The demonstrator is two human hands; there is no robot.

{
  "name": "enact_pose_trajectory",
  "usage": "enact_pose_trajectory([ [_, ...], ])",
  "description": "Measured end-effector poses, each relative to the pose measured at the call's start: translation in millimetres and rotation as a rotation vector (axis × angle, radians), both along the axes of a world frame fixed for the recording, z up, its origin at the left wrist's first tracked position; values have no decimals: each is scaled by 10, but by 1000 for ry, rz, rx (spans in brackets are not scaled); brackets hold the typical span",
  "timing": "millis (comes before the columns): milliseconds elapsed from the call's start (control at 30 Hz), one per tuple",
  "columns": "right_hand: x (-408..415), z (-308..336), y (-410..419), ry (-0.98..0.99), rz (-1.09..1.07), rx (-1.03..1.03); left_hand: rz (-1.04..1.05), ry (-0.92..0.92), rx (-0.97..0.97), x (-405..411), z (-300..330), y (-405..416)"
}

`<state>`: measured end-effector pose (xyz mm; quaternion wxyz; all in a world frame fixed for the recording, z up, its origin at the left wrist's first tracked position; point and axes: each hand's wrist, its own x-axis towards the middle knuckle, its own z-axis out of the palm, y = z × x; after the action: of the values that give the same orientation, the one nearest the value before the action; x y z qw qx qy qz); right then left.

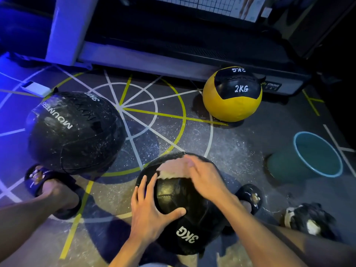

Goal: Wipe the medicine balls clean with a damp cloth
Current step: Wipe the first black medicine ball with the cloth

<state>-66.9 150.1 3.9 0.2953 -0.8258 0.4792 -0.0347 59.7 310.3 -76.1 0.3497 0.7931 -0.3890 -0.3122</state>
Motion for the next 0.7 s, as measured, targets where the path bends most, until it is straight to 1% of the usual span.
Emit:
enact_pose_trajectory([
  [33,-116,12,-76,-49,-139,-11,6,13,-10,1,6,-1],
  [100,-431,59,-204,-152,-403,-95,10,31,-19,-18,46,-5],
  [133,-580,106,-221,-165,-479,-144,8,29,-18,-34,61,-14],
  [200,-764,162,-202,-159,-523,-167,14,14,-23,-60,59,-19],
  [267,-798,107,-168,-134,-481,-52,18,-20,-38,-95,43,-8],
  [333,-706,-81,-116,-96,-402,74,16,-52,-48,-121,14,8],
  [367,-602,-168,-80,-62,-355,80,14,-64,-49,-132,0,12],
  [433,-286,-286,8,7,-229,-43,9,-97,-52,-154,-21,-6],
  [467,-93,-282,65,31,-114,-99,3,-119,-50,-168,-36,-20],
  [533,286,-213,217,105,242,-212,-18,-168,-46,-186,-75,-30],
  [567,392,-193,236,109,369,-207,-26,-176,-47,-196,-81,-21],
  [600,425,-147,164,110,409,-146,-22,-169,-52,-200,-80,-16],
  [633,402,-104,40,105,380,-88,-12,-157,-59,-197,-72,-8],
  [667,318,-97,-127,123,316,-43,-10,-150,-62,-198,-54,2],
  [700,197,-93,-325,185,229,-22,-15,-151,-65,-200,-41,6],
])
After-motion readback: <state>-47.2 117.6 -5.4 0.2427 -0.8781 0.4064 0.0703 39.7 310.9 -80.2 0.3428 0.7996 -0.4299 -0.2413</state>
